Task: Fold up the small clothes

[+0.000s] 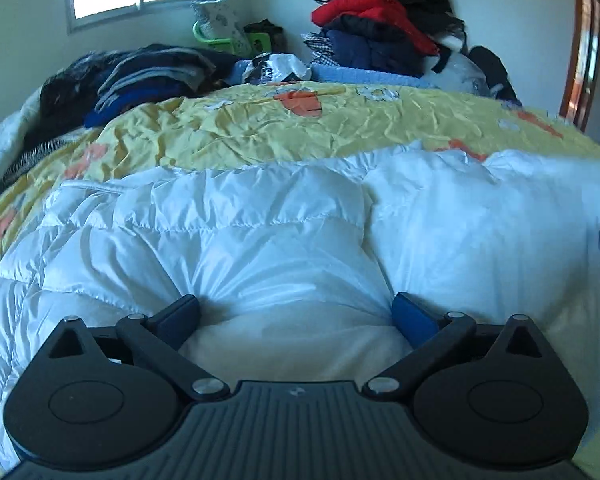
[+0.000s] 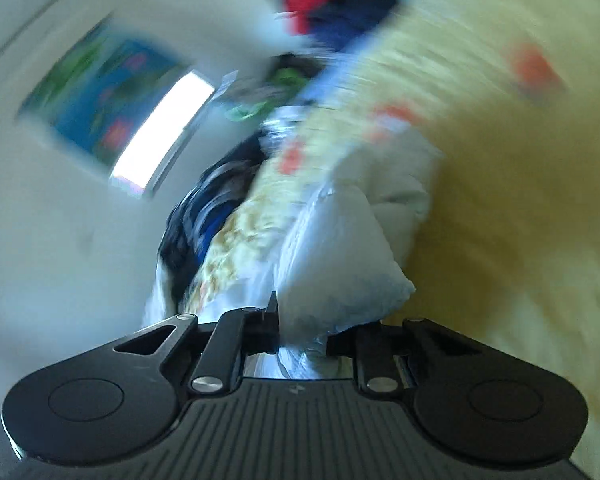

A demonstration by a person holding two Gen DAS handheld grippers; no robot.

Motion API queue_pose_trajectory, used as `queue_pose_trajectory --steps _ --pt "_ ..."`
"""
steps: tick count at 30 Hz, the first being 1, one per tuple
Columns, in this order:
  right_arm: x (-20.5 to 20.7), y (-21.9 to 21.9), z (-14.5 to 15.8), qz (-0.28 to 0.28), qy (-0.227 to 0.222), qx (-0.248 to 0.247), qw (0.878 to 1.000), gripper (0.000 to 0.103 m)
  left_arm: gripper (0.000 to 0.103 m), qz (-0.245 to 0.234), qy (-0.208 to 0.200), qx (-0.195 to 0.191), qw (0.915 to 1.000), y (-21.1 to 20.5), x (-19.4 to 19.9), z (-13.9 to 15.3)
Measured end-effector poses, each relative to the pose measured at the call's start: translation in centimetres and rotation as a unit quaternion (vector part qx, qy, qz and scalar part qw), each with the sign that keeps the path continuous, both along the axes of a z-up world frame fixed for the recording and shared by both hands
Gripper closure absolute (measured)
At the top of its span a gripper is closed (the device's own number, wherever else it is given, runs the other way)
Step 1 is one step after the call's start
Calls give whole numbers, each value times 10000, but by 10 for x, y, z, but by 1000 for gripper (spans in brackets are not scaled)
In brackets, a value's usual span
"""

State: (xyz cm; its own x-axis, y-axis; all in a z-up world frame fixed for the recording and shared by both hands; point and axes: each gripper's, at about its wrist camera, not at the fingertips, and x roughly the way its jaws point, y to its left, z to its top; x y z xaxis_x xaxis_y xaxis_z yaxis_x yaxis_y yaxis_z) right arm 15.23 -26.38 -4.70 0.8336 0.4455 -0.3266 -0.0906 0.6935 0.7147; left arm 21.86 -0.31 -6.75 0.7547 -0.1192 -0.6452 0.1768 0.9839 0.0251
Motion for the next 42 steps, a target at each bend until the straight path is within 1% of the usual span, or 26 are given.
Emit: queue_pose_trajectory --steps 2,4,7,8,10,11,12,13,14,16,18,19,20,21,22,23,25,27,28,30,31,34,36,38,41,42 --pt "12 26 30 402 -296 -543 9973 82 0 91 147 -271 9995 17 1 5" --pt "25 51 54 826 -516 -901 9912 82 0 211 291 -728 9967 46 -3 13" --pt "44 98 85 1530 -694 -1302 9771 81 0 413 445 -1547 9861 80 -4 7" --pt "52 116 93 1767 -728 -1439 9710 81 0 384 393 -1675 9843 82 -3 2" --pt "62 152 98 2261 -669 -1807 9549 81 1 103 216 -1589 9870 77 1 -5" --pt "61 167 98 2437 -655 -1971 9473 81 2 -43 251 -1576 9872 79 2 -1" --pt "60 175 96 2591 -620 -2054 9417 82 8 -294 284 -1563 9869 85 0 6" --pt "59 178 93 2710 -553 -2055 9388 82 8 -583 248 -1431 9877 95 -7 16" --pt "57 178 90 2754 -504 -2041 9380 82 7 -698 123 -1175 9905 104 -15 23" --pt "53 172 83 2647 -417 -1944 9436 82 5 -750 -254 -257 9965 128 -33 32" --pt "54 176 81 2603 -432 -1977 9441 82 5 -338 -407 619 9967 146 -31 23" --pt "54 183 82 2659 -473 -2046 9409 82 5 -65 -267 649 9975 155 -20 15" --pt "53 193 85 2763 -534 -2088 9366 82 5 80 78 272 9996 163 -6 4" --pt "51 199 90 2898 -627 -2170 9301 82 4 162 246 -97 9995 164 5 -6" --pt "45 215 93 3034 -716 -2312 9216 82 2 133 187 -110 9997 154 10 -13" --pt "42 229 98 3194 -794 -2575 9085 82 2 27 64 97 9999 142 10 -16" --pt "39 244 97 3313 -852 -3113 8866 85 3 -404 -304 163 9986 128 5 -18" --pt "50 244 92 3490 -529 -3042 8848 86 3 -678 -456 255 9963 134 3 -20" --pt "53 245 89 3533 -402 -3053 8834 86 3 -808 -580 142 9949 143 -1 -18" --pt "55 244 81 3570 -297 -3014 8836 86 3 -985 -890 -548 9896 173 -14 -6" --pt "57 246 80 3589 -302 -3010 8830 86 3 -969 -952 -698 9883 186 -20 0" --pt "51 256 86 3702 -495 -3175 8716 85 2 -723 -1413 -602 9855 216 -43 16" --pt "45 270 89 3875 -681 -3439 8526 85 2 -622 -1530 -597 9845 238 -51 25" --pt "32 292 84 4111 -1007 -3994 8132 85 2 -270 -1833 -358 9820 253 -64 35" --pt "15 322 61 4435 -1284 -4607 7580 84 2 187 -2007 -831 9759 287 -79 61" --pt "8 333 44 4495 -1400 -4882 7349 83 2 322 -2060 -1063 9722 295 -80 70"
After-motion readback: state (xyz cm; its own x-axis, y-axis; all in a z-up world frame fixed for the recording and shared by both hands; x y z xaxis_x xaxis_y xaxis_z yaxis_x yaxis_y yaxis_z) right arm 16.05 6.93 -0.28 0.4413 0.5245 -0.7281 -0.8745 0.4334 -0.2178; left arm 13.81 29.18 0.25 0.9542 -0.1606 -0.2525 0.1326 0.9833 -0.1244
